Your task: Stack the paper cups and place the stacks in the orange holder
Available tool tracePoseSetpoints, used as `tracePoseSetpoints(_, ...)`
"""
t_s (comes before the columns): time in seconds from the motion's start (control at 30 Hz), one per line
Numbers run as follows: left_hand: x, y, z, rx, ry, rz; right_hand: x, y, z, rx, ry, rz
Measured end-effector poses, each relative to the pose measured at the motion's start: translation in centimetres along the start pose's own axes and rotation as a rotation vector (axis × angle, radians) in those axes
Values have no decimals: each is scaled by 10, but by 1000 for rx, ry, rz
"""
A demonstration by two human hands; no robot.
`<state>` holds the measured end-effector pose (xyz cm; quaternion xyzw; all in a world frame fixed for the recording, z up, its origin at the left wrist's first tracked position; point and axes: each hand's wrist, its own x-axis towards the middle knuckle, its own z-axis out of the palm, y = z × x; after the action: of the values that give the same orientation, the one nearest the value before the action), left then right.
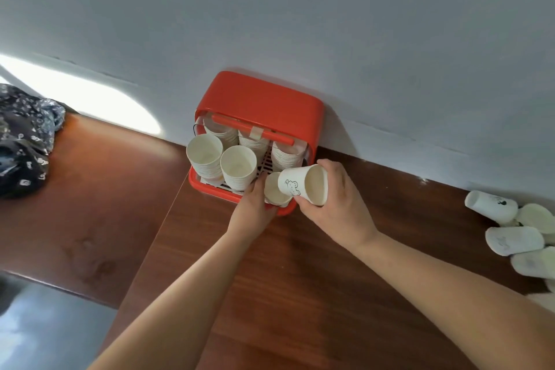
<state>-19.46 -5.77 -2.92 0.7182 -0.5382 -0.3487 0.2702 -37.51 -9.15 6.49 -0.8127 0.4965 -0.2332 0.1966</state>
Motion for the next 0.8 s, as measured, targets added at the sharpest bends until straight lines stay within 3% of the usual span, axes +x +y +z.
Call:
tracePoseSetpoints(0.1,-3,-6,-4,-42,-43,13,9,8,16,17,-66,-2)
tracePoseSetpoints(0.23,-6,-1,-11,-141,-12,-42,15,14,42,-89,-309,-41)
tracePoseSetpoints(0.37,-4,3,-13,-201,16,-91,22,14,59,-65,-505,61)
tracePoseSetpoints(0.53,-2,-3,-10,-150,8,-6,25,24,69,-50,-416,209)
tracePoseSetpoints(0.8,-9,9,-1,-154,123,-53,16,19,53,151,-315,313)
